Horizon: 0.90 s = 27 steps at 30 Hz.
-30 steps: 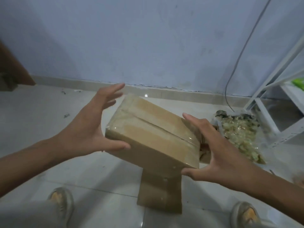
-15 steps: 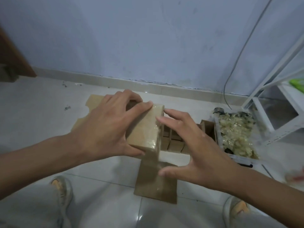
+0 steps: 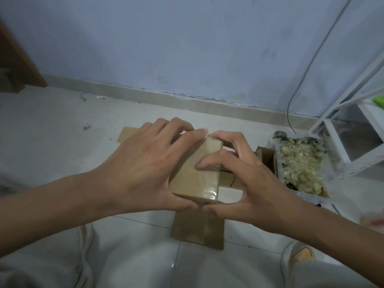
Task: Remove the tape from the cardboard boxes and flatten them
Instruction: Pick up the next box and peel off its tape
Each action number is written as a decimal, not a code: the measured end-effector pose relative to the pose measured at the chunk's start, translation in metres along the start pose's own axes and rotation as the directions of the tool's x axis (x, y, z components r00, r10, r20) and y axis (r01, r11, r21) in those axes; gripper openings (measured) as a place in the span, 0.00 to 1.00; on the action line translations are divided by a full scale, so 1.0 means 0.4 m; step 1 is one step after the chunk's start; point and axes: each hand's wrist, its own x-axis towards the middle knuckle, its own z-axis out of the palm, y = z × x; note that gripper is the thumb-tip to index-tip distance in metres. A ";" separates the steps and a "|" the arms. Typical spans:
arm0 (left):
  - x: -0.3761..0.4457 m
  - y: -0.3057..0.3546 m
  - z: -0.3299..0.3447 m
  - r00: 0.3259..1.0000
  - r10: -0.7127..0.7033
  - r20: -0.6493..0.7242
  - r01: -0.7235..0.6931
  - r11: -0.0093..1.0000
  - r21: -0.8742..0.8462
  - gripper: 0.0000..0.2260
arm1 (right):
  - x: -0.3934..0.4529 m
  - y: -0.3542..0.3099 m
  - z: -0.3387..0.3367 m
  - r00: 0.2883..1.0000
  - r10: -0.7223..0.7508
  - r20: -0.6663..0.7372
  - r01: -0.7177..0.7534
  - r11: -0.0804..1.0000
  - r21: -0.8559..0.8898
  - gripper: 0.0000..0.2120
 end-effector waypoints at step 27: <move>0.010 0.001 0.040 0.978 -0.206 -0.004 0.205 0.970 0.134 0.51 | -0.013 0.027 -0.046 0.984 -0.052 -0.171 -0.023 0.912 -0.409 0.10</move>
